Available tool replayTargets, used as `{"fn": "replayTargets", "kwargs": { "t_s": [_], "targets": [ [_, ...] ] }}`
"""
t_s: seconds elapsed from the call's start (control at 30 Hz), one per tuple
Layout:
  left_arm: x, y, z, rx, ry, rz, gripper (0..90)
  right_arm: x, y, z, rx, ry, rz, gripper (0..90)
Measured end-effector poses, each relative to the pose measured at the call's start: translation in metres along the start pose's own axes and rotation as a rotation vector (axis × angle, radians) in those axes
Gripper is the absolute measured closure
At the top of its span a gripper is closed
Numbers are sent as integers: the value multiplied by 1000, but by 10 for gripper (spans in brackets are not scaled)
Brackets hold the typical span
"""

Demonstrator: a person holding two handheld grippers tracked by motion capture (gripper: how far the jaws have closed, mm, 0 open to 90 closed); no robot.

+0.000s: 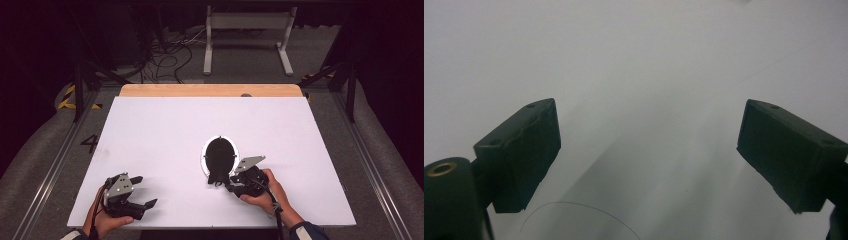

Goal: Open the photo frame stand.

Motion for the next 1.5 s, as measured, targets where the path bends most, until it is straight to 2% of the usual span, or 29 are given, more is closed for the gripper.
{"fn": "replayTargets", "kwargs": {
  "t_s": [0.2,0.27,0.5,0.57,0.6,0.63,0.67,0.83,1.0,1.17,1.2,1.23,1.3,1.43,1.47,1.5],
  "targets": [
    [1,0,0,-1,3,-3,111,1,0,0,19,24,11,616],
    [1,1,0,-2,2,-2,111,1,0,1,33,48,24,613],
    [2,1,0,-4,1,-7,111,5,0,2,80,200,88,605],
    [2,1,0,-3,0,-8,112,6,1,2,85,218,94,606],
    [2,1,0,-3,-1,-7,112,7,2,3,97,267,111,607],
    [2,1,0,-3,-1,-7,112,7,2,3,97,267,111,607],
    [2,2,0,-3,1,-9,112,8,2,4,107,306,128,601],
    [2,3,0,-8,1,-6,113,8,3,8,137,403,184,577],
    [3,5,1,-2,-9,-1,129,11,3,8,132,434,195,615],
    [5,5,4,17,-5,-4,136,12,4,14,135,473,211,595],
    [6,6,4,9,-2,1,136,13,5,15,146,487,215,587],
    [6,6,3,4,1,-2,135,15,7,16,153,533,224,584],
    [6,7,2,0,2,-5,134,15,8,19,168,569,236,570],
    [8,12,5,-5,9,-12,130,19,9,25,191,627,247,538],
    [8,12,5,-5,9,-12,131,19,9,25,191,627,247,538],
    [7,14,8,-6,27,3,131,20,10,26,191,643,256,536]
  ]
}}
Point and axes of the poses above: each handheld gripper's, and its own axes: y roughly forward along the jaws, z roughly out of its top, x roughly to its right, the point moved 9 cm from there along y, roughly forward along the jaws, and after that the axes turned 11 degrees about x, right-handed, at the moved point
